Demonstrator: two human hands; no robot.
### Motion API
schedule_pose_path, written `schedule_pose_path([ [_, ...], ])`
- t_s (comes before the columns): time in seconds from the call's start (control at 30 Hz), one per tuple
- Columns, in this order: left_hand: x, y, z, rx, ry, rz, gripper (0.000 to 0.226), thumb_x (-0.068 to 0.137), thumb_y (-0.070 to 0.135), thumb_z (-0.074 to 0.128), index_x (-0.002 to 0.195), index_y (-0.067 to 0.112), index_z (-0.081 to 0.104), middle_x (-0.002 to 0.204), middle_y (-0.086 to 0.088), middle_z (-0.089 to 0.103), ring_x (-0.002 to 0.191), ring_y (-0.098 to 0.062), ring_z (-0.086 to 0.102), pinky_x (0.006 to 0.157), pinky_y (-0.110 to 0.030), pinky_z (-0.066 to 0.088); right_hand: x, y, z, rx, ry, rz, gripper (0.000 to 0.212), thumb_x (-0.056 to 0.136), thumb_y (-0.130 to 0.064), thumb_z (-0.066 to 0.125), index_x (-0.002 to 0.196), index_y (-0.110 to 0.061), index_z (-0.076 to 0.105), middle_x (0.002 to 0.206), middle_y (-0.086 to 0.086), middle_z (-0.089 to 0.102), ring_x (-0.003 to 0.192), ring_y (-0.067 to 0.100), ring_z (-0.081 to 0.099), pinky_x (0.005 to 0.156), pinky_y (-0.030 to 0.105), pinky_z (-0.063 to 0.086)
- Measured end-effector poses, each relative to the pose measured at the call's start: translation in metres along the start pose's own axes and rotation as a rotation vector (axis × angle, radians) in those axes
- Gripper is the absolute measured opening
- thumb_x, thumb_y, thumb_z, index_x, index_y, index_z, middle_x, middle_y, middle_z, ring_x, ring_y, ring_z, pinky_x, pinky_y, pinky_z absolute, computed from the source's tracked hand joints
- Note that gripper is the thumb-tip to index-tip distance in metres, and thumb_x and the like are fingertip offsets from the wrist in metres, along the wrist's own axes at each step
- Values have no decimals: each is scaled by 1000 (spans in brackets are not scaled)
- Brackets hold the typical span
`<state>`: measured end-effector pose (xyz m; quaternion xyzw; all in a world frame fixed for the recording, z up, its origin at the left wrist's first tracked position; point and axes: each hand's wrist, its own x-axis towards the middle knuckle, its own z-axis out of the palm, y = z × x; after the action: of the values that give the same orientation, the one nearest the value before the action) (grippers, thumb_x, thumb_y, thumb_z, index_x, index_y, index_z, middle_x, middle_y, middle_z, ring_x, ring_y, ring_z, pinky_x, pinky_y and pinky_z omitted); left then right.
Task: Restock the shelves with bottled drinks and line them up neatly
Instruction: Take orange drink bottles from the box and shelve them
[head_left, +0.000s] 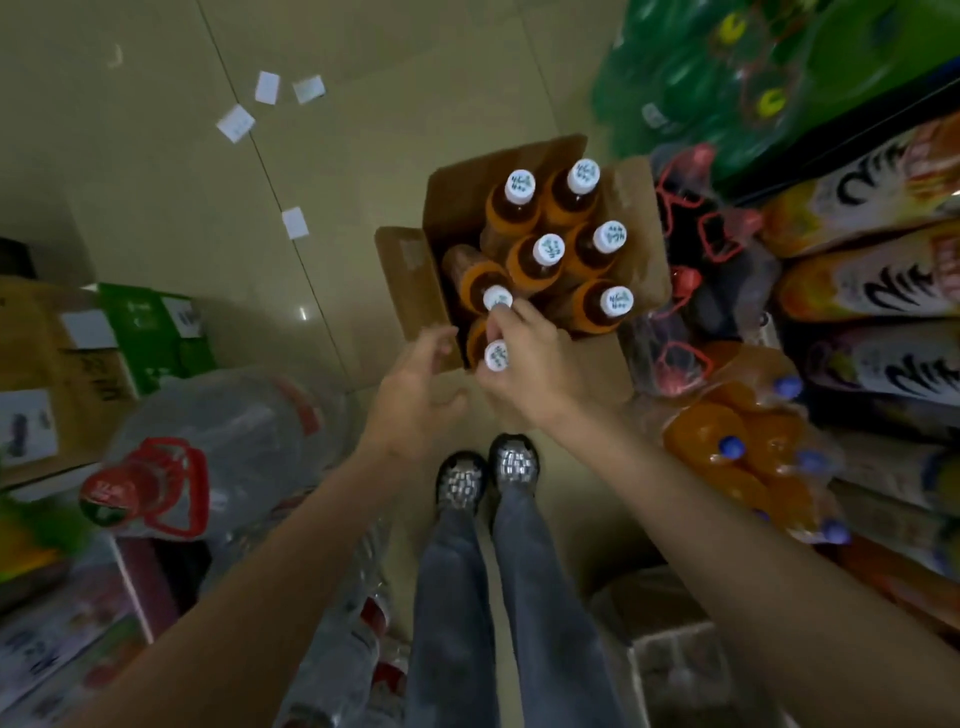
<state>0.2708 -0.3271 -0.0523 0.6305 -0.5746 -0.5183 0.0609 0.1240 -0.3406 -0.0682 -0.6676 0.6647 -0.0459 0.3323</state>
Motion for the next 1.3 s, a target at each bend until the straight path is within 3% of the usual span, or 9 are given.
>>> schedule_pose_path([
  [0.13, 16, 14, 1, -130, -83, 95, 82, 53, 38, 75, 126, 35, 39, 121, 12, 53, 112, -4, 51, 95, -18, 40, -12, -23, -60, 341, 75, -103, 25, 61, -20, 75, 76, -14, 57, 78, -4, 57, 66, 12, 54, 58, 24, 45],
  [0.27, 23, 18, -13, -120, 65, 4, 66, 60, 22, 84, 115, 29, 50, 96, 17, 55, 91, -2, 52, 73, -6, 36, 9, -11, -76, 747, -20, -1, 19, 79, -23, 72, 88, -10, 62, 80, 0, 64, 68, 16, 64, 58, 31, 54],
  [0.37, 24, 0, -23, -205, 174, -160, 54, 63, 15, 80, 110, 19, 53, 94, 11, 57, 92, -10, 54, 78, -21, 43, 42, 16, -41, 438, -51, 178, 22, 95, -28, 50, 99, -10, 61, 94, 7, 65, 89, 24, 63, 73, 36, 49],
  [0.47, 22, -17, -33, -350, 275, -283, 63, 60, 17, 82, 117, 11, 55, 104, 0, 63, 102, -24, 61, 91, -42, 49, 55, 35, 9, 19, -265, 333, 28, 93, -32, 51, 105, -7, 57, 107, 16, 62, 101, 33, 58, 73, 31, 41],
  [0.57, 18, -29, -34, -335, 250, -311, 65, 56, 20, 84, 115, 19, 56, 106, -1, 63, 105, -30, 60, 92, -46, 48, 50, 28, 53, 10, -390, 475, 48, 88, -32, 59, 122, -5, 41, 122, 19, 53, 113, 37, 52, 86, 38, 44],
  [0.67, 15, -34, -32, -311, 220, -309, 67, 38, 37, 79, 101, 35, 55, 105, -1, 65, 101, -23, 62, 89, -44, 50, 50, 20, 81, 133, -253, 612, 60, 85, -24, 65, 130, -3, 30, 127, 21, 50, 116, 38, 50, 95, 41, 41],
  [0.8, 12, -25, -31, -297, 167, -271, 78, 35, 43, 72, 108, 23, 56, 103, -1, 66, 97, -21, 63, 88, -44, 51, 50, 13, 85, 290, -146, 766, 58, 81, -20, 69, 128, -3, 39, 129, 19, 49, 118, 36, 50, 96, 39, 44],
  [1.03, -18, 38, -50, -198, 57, -204, 62, 53, 21, 81, 108, 24, 53, 105, 2, 62, 102, -19, 59, 91, -40, 48, 27, -25, -37, 231, 87, 604, 59, 74, -36, 70, 122, -10, 46, 123, 13, 55, 116, 33, 51, 89, 37, 44],
  [1.3, -74, 187, -56, -119, -75, 35, 70, 44, 32, 77, 111, 24, 54, 109, -2, 63, 106, -22, 58, 98, -37, 44, -128, -35, -222, 2, 160, 478, 50, 71, -27, 72, 114, -10, 52, 118, 17, 48, 104, 36, 52, 73, 34, 41],
])
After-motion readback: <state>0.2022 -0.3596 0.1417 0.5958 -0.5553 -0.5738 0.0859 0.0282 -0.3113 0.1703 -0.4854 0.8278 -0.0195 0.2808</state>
